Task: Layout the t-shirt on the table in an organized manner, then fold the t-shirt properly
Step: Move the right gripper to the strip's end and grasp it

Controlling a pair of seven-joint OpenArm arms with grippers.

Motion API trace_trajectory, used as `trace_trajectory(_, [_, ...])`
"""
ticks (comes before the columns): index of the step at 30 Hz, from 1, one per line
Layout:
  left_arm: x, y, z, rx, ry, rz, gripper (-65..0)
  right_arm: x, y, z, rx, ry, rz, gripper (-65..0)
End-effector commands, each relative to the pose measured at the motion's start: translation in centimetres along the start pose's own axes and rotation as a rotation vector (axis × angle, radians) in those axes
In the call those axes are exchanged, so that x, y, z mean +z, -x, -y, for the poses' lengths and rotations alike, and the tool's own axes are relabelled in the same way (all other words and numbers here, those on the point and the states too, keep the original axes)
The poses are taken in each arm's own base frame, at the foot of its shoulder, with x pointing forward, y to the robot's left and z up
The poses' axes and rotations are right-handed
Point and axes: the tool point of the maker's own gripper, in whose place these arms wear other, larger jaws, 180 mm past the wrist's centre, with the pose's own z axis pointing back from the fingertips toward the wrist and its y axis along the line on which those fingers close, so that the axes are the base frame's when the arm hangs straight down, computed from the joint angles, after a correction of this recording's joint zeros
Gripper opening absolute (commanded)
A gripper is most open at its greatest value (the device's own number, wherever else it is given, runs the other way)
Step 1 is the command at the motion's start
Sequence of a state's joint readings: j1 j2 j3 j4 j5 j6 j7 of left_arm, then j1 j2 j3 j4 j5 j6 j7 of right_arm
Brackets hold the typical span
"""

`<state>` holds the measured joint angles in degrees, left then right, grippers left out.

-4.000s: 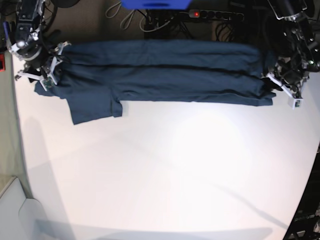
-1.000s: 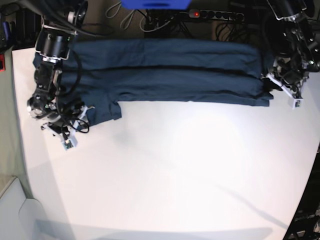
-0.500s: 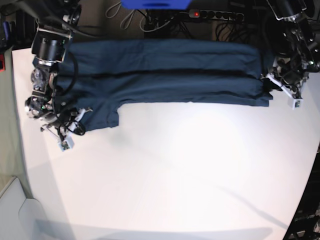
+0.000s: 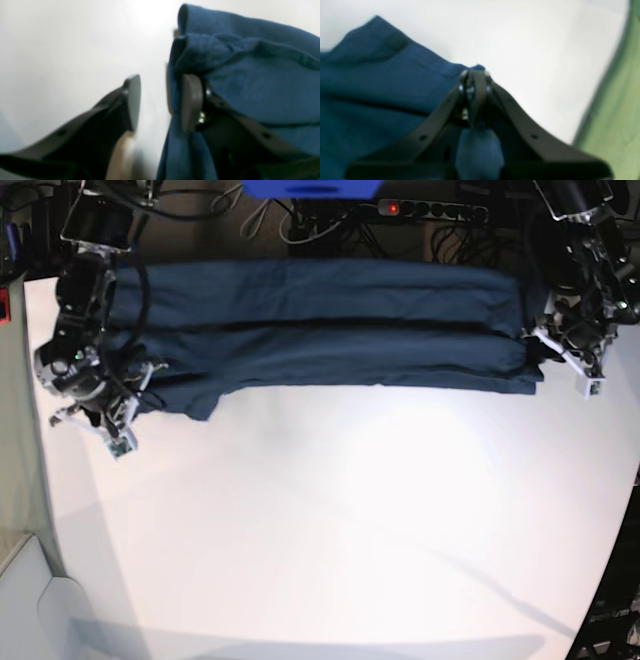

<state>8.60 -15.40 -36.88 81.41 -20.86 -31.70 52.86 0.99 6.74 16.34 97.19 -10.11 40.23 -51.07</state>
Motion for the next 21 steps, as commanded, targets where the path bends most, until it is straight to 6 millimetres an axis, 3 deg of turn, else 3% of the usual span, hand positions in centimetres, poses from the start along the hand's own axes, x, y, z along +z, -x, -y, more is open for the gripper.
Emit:
trace_trajectory(1, [0.4, -1.3, -0.6, -0.016, -0.013, 0.032, -39.0, 1.3, -1.8, 0.7, 0.015, 0.031, 0.061, -65.0])
trace_trajectory(9, [0.4, -1.3, -0.6, -0.016, -0.013, 0.032, -38.9, 5.8, 0.2, 0.4, 0.077, 0.107, 0.007, -65.0])
trace_trajectory(15, [0.4, -2.1, -0.4, -0.018, -0.01, 0.049, -38.9, 6.0, 3.5, -1.1, 0.087, 0.072, -0.075, -65.0])
trace_trajectory(21, [0.4, -2.2, -0.4, -0.018, -0.01, 0.05, -38.8, 6.0, 4.6, -1.7, 0.086, 0.056, -0.098, -65.0])
